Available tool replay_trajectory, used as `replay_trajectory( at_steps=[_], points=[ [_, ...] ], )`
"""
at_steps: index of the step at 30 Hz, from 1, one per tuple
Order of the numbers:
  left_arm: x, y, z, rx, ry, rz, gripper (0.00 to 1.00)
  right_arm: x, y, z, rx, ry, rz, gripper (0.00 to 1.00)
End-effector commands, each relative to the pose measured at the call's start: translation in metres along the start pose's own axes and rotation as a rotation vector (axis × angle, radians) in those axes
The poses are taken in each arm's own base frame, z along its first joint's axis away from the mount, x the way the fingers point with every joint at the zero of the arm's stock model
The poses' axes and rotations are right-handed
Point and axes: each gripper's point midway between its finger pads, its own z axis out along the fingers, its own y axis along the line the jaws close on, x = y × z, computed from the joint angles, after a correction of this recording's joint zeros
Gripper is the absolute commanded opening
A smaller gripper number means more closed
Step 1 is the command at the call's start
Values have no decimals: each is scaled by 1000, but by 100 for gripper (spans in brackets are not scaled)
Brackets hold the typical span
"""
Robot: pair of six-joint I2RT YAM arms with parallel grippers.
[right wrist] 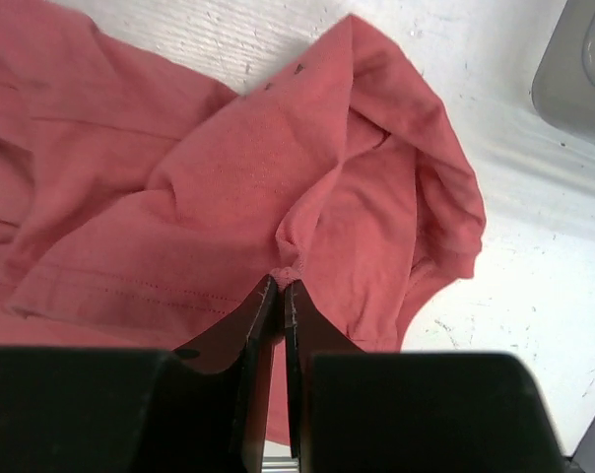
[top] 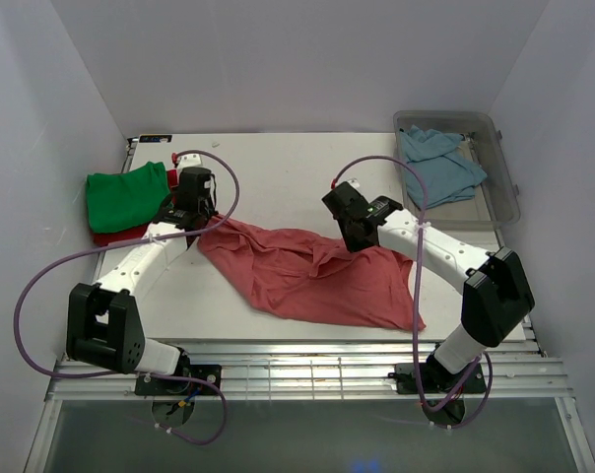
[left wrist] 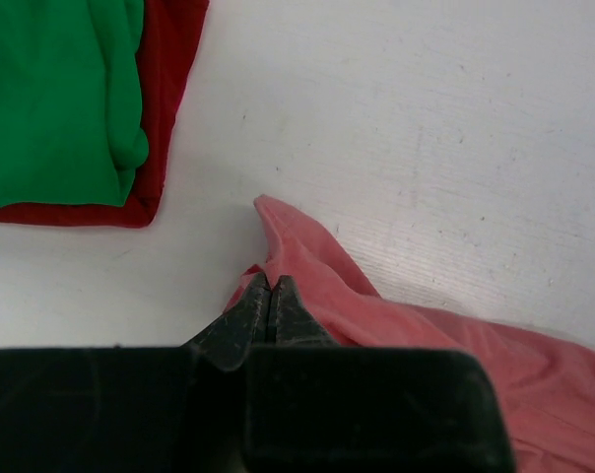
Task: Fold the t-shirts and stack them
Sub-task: Flatten the tshirt out
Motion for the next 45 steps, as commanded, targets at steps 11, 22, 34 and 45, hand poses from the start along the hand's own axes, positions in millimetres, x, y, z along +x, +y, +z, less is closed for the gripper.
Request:
replay_trajectory(
  at_steps=[11, 22, 34, 45],
  points=[
    [-69, 2, -18, 8, -81, 27, 0, -71, -81, -46, 108, -156, 174, 8],
    [-260, 38, -94, -16, -418, -96, 0, -220, -235, -202, 228, -629, 411, 8],
    [-241, 47, -222, 225, -547, -145, 0, -165, -211, -324, -5, -921, 397, 8],
    [-245, 69, -329, 337, -672, -291, 0, -117, -196, -506, -253, -1360, 419, 8]
  ],
)
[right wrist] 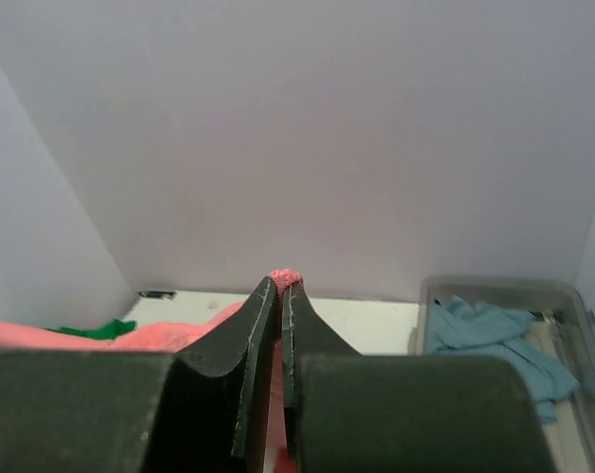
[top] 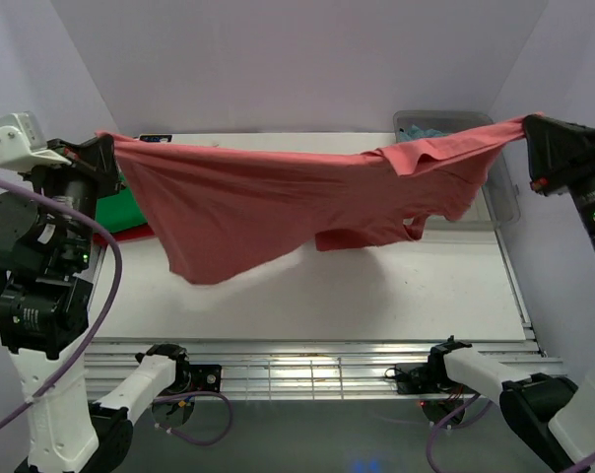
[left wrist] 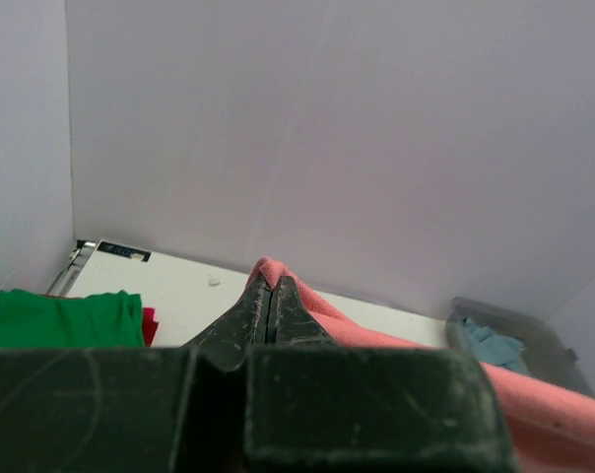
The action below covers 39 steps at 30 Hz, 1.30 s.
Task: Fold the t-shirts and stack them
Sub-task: Flatten the tshirt out
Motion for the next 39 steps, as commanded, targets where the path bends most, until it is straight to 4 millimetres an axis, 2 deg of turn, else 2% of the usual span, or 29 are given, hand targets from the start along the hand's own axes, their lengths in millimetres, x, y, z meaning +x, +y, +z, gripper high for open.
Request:
replay_trajectory(
  at_steps=[1, 3, 6, 7, 9, 10, 12, 13, 15, 16, 19, 20, 21, 22, 23, 24, 25, 26, 27, 28, 29, 30, 31, 32, 34, 36, 37, 38, 39],
  points=[
    [-3, -8, -1, 22, 25, -60, 0, -34, 22, -23, -102, -124, 70, 8],
    [-1, -15, 0, 48, 39, -83, 0, -36, 25, -28, -117, -131, 89, 8],
    [19, -16, 11, 48, 109, -83, 0, -16, 23, -10, -107, -68, 114, 8],
    [35, -18, 27, 46, 169, -74, 0, 7, 27, 5, -137, 3, 117, 9],
    [65, -21, 41, 50, 286, -57, 0, 35, 26, 22, -133, 79, 130, 8],
    [91, -28, 60, 77, 375, -50, 0, 65, 22, 40, -118, 162, 152, 8],
    [120, -28, 74, 71, 473, -42, 0, 98, 19, 58, -104, 258, 170, 8],
    [143, -32, 86, 86, 537, -49, 0, 125, 17, 75, -96, 339, 182, 8],
    [154, -29, 102, 64, 546, -53, 0, 164, 13, 91, -77, 449, 200, 8],
    [159, -28, 109, 53, 551, -53, 0, 187, 8, 107, -55, 501, 202, 8],
    [170, -33, 142, 46, 564, -75, 0, 214, -1, 143, -21, 519, 197, 8],
    [170, -39, 161, 55, 557, -89, 0, 213, -3, 153, -13, 507, 189, 8],
    [167, -42, 171, 63, 547, -102, 0, 190, -2, 164, -17, 441, 173, 8],
    [163, -48, 180, 73, 535, -119, 0, 194, -7, 182, 7, 438, 165, 8],
    [146, -57, 196, 108, 480, -131, 0, 181, -7, 190, 3, 404, 161, 8],
    [134, -62, 202, 123, 444, -139, 0, 168, -6, 197, -6, 368, 158, 8],
    [120, -65, 207, 130, 400, -146, 0, 136, 1, 208, -35, 283, 162, 8],
    [105, -68, 210, 138, 355, -158, 0, 120, -1, 211, -44, 238, 165, 8],
    [74, -75, 210, 168, 262, -171, 0, 106, -3, 213, -58, 199, 173, 8],
    [60, -76, 209, 177, 216, -178, 0, 88, 5, 213, -111, 145, 205, 8],
    [48, -78, 207, 190, 177, -184, 0, 80, -3, 213, -109, 112, 210, 8],
    [29, -83, 205, 217, 110, -186, 0, 73, -6, 212, -117, 84, 215, 8],
    [18, -84, 197, 232, 81, -178, 0, 70, -6, 205, -126, 71, 225, 8],
    [7, -85, 195, 247, 39, -151, 0, 56, -7, 204, -136, 18, 211, 8],
    [7, -81, 186, 240, 29, -122, 0, 43, -5, 193, -144, -16, 188, 8],
    [10, -74, 181, 228, 14, -72, 0, 48, -5, 190, -155, -2, 156, 8],
    [16, -71, 178, 221, 20, -60, 0, 46, 2, 179, -184, -2, 144, 8],
    [39, -63, 169, 209, 66, -44, 0, 74, -3, 181, -179, 61, 150, 8],
    [44, -60, 165, 213, 51, -33, 0, 83, -3, 177, -190, 73, 138, 8]
  ],
)
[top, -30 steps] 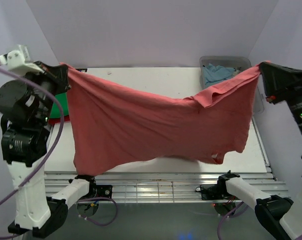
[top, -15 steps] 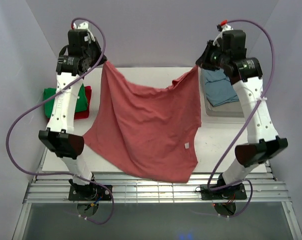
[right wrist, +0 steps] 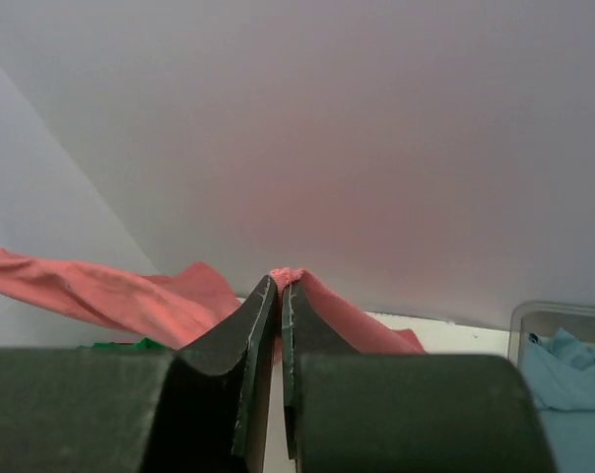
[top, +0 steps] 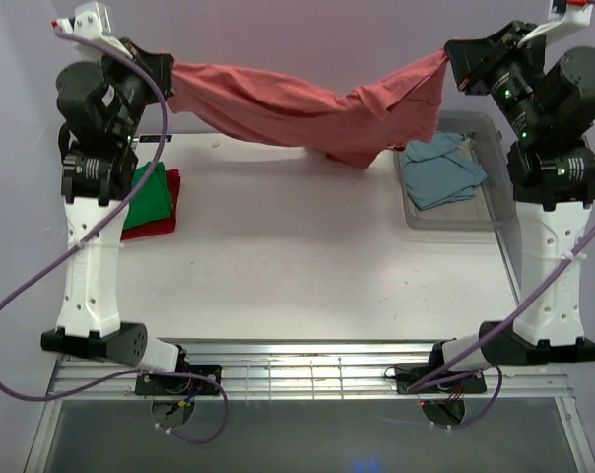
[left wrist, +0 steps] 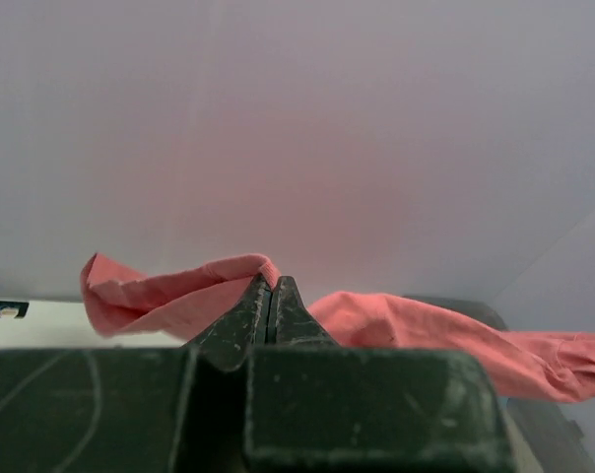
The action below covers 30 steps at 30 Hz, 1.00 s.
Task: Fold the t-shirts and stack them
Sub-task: Flatten the tshirt out
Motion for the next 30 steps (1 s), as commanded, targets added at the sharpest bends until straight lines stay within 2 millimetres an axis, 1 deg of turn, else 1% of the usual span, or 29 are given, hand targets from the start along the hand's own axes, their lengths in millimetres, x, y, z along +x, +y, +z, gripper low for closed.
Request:
replay_trajectory(
  at_steps=[1, 2, 3, 4, 5, 6, 7, 8, 9, 11, 12, 13, 15, 16, 17, 19, 20, 22, 23, 24, 25, 26, 27, 28, 29, 30],
  points=[
    [24, 15, -15, -11, -6, 76, 0, 20, 13, -17, -98, 17, -46, 8],
    [59, 31, -28, -47, 55, 76, 0, 34, 9, -22, -96, 36, -48, 8],
    [75, 37, -33, -53, 73, 80, 0, 79, -11, -22, -64, 120, -34, 8],
    [96, 46, -39, -72, 115, 79, 0, 86, -9, -37, -68, 129, -42, 8],
    [137, 60, -51, -99, 198, 76, 0, 107, -16, -43, -57, 176, -38, 8],
    [160, 66, -58, -98, 252, 70, 0, 154, -34, -50, -27, 280, -19, 8],
    [184, 70, -64, -97, 307, 55, 0, 169, -34, -61, -31, 309, -13, 8],
    [206, 77, -71, -108, 355, 42, 0, 191, -41, -67, -16, 358, 0, 8],
    [249, 91, -87, -141, 458, 24, 0, 236, -57, -81, 17, 457, 32, 8],
    [287, 102, -103, -175, 556, -2, 0, 272, -62, -103, 33, 532, 66, 8],
    [314, 113, -118, -213, 634, -11, 0, 289, -64, -112, 43, 566, 84, 8],
    [324, 117, -125, -229, 667, -16, 0, 317, -69, -130, 66, 629, 113, 8],
    [343, 124, -145, -271, 751, -26, 0, 338, -70, -146, 86, 687, 136, 8],
    [345, 126, -150, -283, 763, -28, 0, 355, -70, -161, 106, 738, 163, 8],
    [349, 127, -159, -298, 797, -31, 0, 363, -69, -170, 117, 767, 180, 8],
    [348, 128, -168, -320, 815, -31, 0, 375, -63, -185, 132, 827, 209, 8],
    [352, 129, -179, -345, 861, -41, 0, 385, -62, -200, 165, 888, 245, 8],
    [351, 128, -188, -364, 892, -55, 0, 391, -53, -216, 179, 937, 251, 8],
    [355, 128, -200, -384, 936, -64, 0, 395, -51, -229, 219, 981, 276, 8],
    [357, 129, -205, -399, 955, -75, 0, 394, -49, -236, 238, 987, 281, 8],
    [358, 129, -211, -410, 969, -81, 0, 396, -50, -244, 271, 1007, 273, 8],
    [362, 131, -221, -430, 996, -83, 2, 395, -50, -249, 291, 1023, 280, 8],
    [364, 130, -225, -437, 1010, -88, 6, 399, -51, -265, 336, 1073, 293, 8],
    [364, 130, -229, -441, 1028, -86, 11, 401, -48, -272, 338, 1100, 298, 12],
    [363, 129, -233, -446, 1047, -87, 25, 402, -45, -278, 336, 1124, 304, 21],
    [361, 129, -235, -452, 1048, -84, 35, 403, -42, -290, 345, 1160, 311, 34]
  ],
)
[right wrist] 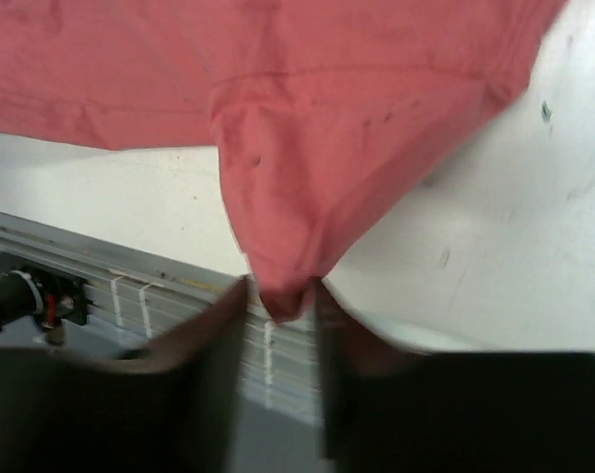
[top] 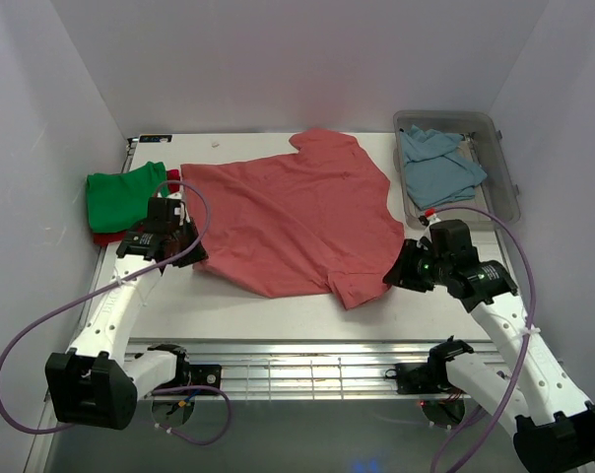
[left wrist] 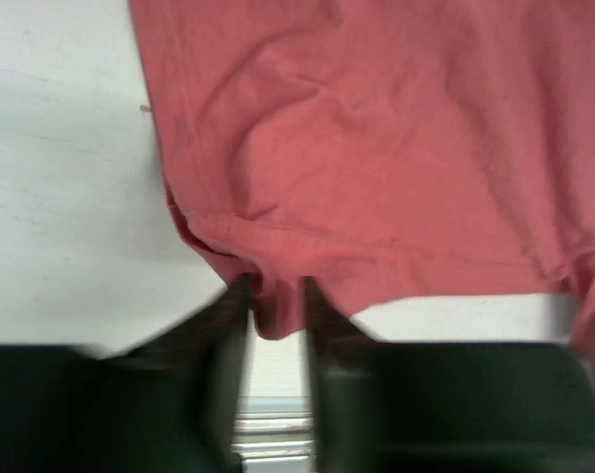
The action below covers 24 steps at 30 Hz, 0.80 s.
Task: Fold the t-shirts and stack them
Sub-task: Flatten the tshirt out
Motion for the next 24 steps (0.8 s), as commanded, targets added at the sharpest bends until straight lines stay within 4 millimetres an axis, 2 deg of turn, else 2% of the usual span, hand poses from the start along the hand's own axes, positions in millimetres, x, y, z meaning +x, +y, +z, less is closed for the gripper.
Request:
replay_trajectory(
  at_steps=[1, 2, 4, 5, 6, 8, 9, 11, 12, 13, 15, 16, 19, 24],
  points=[
    [7, 5, -21, -33, 34, -23, 49, 33, -9, -19, 78, 110, 50, 57],
    [3, 3, -29, -34, 27, -23, 74, 35, -9, -23, 86, 112, 49, 67],
    [-8, -3, -45, -11, -27, -37, 84, 30, -8, -37, 105, 81, 40, 88],
    [-14, -4, -53, -8, -51, -42, 86, 26, -9, -41, 115, 65, 35, 89],
    [-31, -5, -69, -15, -132, -49, 86, 22, -11, -44, 137, 46, 28, 89],
    [-47, -8, -82, -8, -208, -67, 80, 13, -11, -45, 147, 23, 1, 88],
    [-55, -7, -86, -10, -248, -68, 71, 11, -11, -41, 152, 31, -4, 87],
    [-66, -12, -81, 8, -281, -61, 55, 3, -7, -26, 124, 18, -23, 82],
    [-62, -12, -70, 11, -257, -58, 31, 2, -3, -20, 96, 18, -26, 76],
    [-57, -18, -56, 35, -206, -54, 20, 5, -6, -9, 90, 27, -25, 58],
    [-51, -26, -37, 80, -163, -55, 0, -3, -1, 8, 54, 4, -34, 39],
    [-42, -29, -21, 96, -122, -58, 0, -4, -4, 21, 56, 10, -36, 27],
    [-28, -26, 2, 84, -73, -56, 0, -4, -12, 38, 87, 22, -45, 9],
    [-22, -33, 18, 112, -9, -58, 0, -3, -26, 68, 133, 72, -73, 8]
  ],
)
